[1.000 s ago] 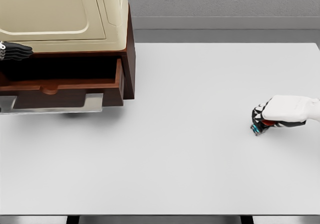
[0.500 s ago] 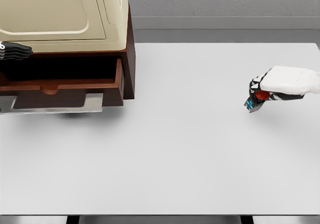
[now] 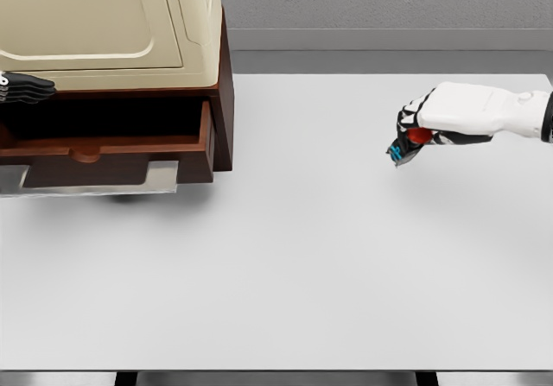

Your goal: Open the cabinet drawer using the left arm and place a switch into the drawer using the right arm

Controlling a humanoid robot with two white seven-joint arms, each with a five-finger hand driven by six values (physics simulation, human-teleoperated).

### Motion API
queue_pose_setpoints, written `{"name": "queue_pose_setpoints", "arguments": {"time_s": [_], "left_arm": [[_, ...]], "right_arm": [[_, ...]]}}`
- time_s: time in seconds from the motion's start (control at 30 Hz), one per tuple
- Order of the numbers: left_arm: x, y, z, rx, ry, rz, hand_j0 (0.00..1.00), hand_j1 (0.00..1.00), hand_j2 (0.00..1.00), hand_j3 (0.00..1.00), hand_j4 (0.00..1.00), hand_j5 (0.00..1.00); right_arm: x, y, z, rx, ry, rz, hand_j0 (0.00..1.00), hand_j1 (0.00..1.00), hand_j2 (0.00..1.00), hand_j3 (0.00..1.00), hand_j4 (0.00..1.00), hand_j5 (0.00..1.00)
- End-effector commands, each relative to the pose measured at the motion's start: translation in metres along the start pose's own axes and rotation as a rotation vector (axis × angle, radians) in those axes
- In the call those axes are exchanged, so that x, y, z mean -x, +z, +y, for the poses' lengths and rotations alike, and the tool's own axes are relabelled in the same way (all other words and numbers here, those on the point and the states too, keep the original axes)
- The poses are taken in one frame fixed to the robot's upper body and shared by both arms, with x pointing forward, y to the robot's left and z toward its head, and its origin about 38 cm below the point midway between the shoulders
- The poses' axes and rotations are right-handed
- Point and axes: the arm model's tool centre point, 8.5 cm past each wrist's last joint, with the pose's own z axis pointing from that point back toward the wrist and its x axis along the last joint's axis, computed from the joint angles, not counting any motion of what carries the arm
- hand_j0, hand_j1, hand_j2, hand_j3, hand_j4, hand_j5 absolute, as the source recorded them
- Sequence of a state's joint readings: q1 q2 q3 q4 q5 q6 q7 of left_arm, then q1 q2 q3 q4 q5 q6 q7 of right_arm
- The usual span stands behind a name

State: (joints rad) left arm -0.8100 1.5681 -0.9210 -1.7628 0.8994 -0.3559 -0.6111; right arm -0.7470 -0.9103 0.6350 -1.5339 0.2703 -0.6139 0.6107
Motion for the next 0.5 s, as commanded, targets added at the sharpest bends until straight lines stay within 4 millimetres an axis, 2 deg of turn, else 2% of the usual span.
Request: {"name": "queue_pose_setpoints", "arguments": {"time_s": [0.0, 0.23, 0.47], "left_arm": [[0.000, 0.000, 0.000, -0.003, 0.006, -0.003, 1.00, 1.00, 1.00, 1.00, 1.00, 1.00], [-0.001, 0.000, 0.000, -0.002, 0.006, -0.004, 1.00, 1.00, 1.00, 1.00, 1.00, 1.00], [0.000, 0.000, 0.000, -0.003, 0.006, -0.003, 1.00, 1.00, 1.00, 1.00, 1.00, 1.00]], "right_arm": [[-0.006, -0.013, 0.000, 0.015, -0.012, -0.031, 0.35, 0.35, 0.35, 0.35, 0.35, 0.35], [-0.017, -0.035, -0.023, 0.050, 0.030, -0.082, 0.35, 0.35, 0.35, 0.35, 0.35, 0.35], [-0.025, -0.049, -0.041, 0.089, 0.056, -0.117, 0.35, 0.35, 0.35, 0.35, 0.35, 0.35]]}}
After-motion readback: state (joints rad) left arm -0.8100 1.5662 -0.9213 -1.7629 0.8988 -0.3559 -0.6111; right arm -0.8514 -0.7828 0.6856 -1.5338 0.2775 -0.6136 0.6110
